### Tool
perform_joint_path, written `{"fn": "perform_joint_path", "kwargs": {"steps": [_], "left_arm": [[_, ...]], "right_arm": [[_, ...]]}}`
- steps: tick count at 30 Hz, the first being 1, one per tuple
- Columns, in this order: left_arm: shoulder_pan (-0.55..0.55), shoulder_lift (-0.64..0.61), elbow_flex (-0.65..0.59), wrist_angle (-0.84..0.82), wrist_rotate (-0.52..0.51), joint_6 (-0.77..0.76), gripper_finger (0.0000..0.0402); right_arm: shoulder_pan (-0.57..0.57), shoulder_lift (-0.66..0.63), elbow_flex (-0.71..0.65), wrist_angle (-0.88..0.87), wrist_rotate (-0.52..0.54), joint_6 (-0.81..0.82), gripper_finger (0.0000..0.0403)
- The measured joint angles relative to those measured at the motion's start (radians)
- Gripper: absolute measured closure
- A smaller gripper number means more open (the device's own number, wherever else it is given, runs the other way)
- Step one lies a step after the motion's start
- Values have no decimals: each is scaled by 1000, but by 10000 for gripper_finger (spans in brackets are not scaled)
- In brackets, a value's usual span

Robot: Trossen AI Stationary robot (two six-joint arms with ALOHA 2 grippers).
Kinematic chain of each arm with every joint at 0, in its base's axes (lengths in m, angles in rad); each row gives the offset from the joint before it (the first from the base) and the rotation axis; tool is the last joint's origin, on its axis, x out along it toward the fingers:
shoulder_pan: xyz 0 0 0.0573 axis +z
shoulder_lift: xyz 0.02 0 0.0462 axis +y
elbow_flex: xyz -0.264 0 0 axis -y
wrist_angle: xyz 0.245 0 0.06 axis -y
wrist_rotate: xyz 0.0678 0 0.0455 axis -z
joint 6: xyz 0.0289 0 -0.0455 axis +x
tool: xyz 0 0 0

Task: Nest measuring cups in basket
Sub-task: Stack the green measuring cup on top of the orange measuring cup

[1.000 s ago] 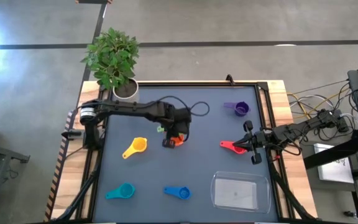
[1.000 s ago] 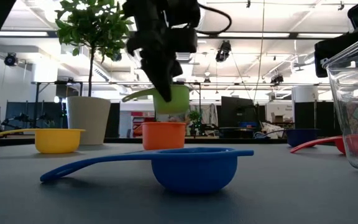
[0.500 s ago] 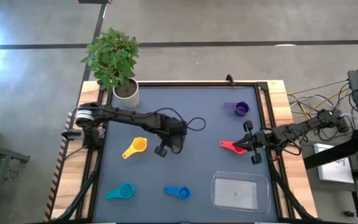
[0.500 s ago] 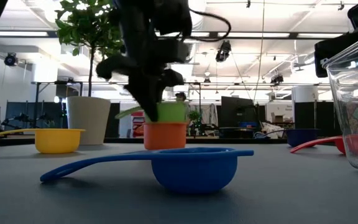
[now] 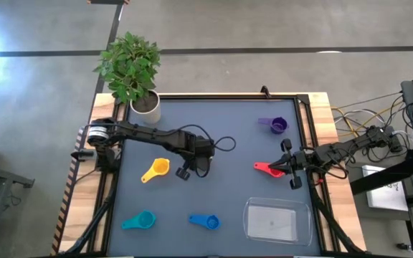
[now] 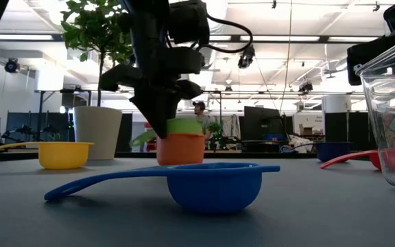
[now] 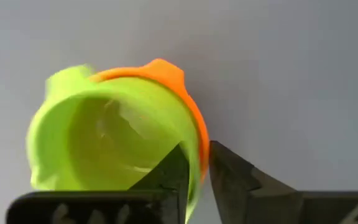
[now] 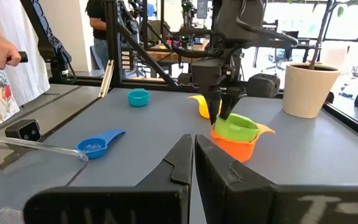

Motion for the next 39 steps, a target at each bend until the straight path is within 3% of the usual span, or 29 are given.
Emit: {"fn": "perform_joint_path", "kwargs": {"steps": [11, 19, 26, 34, 39], "left_arm": [[-1, 0, 32, -20, 0, 3, 276], [-1, 1, 1, 6, -7, 13, 264], [-1, 1, -1, 81, -61, -105, 298], [0, 1, -1, 112, -63, -270, 392], [1, 1, 4, 145, -64, -431, 397]], "right_arm": [[0, 0, 0, 0, 0, 0, 394], [0, 0, 0, 0, 0, 0, 394], [0, 0, 0, 0, 0, 0, 394], [0, 0, 0, 0, 0, 0, 394], [0, 0, 0, 0, 0, 0, 394]]}}
